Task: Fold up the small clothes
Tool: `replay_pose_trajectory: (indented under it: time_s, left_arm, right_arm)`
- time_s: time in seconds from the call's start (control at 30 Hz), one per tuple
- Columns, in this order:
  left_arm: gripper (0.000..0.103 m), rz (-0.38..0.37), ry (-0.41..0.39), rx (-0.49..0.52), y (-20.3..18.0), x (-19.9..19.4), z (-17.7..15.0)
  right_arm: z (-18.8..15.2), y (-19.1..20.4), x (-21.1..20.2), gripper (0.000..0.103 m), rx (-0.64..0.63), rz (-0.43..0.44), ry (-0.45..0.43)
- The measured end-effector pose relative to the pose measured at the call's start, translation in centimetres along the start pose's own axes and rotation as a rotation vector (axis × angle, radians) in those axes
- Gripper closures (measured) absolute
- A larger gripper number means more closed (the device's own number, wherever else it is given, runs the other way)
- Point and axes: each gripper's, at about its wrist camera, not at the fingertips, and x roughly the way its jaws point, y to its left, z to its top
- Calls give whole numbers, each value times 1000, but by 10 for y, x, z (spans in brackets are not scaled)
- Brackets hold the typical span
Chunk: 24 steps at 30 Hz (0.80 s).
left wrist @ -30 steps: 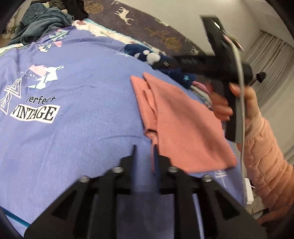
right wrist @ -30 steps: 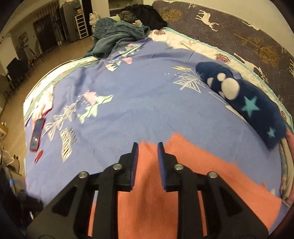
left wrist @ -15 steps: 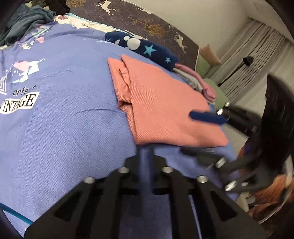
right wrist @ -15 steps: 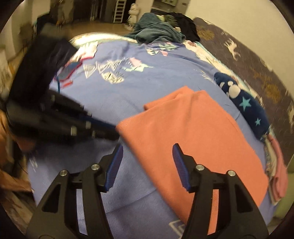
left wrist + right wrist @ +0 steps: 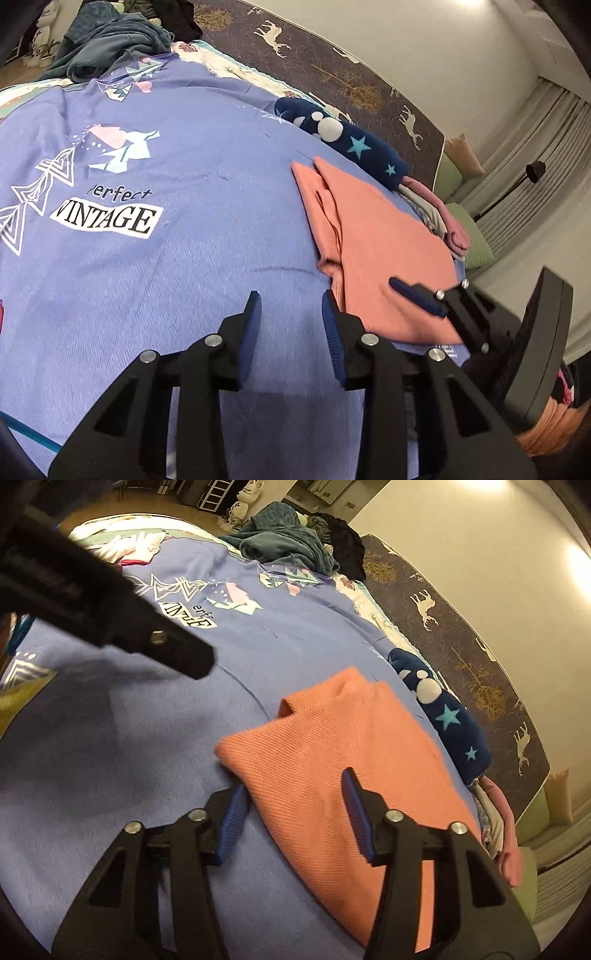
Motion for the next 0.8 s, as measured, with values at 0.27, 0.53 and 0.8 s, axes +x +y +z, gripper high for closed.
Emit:
replay_pose_trajectory:
  time_s: [0.27,0.53,0.8]
  left_arm:
    - [61,1,-2,-25,5,6,4]
    - [51,-51,9,-48,9,18,21]
    - [49,-122,81,-28,-4,61,50]
  right_arm:
    - [-1,-7,0,56,28,37,9]
    - [-2,-5,-2,56,45,40,11]
    - [-7,-7,-6,56,60,51,25]
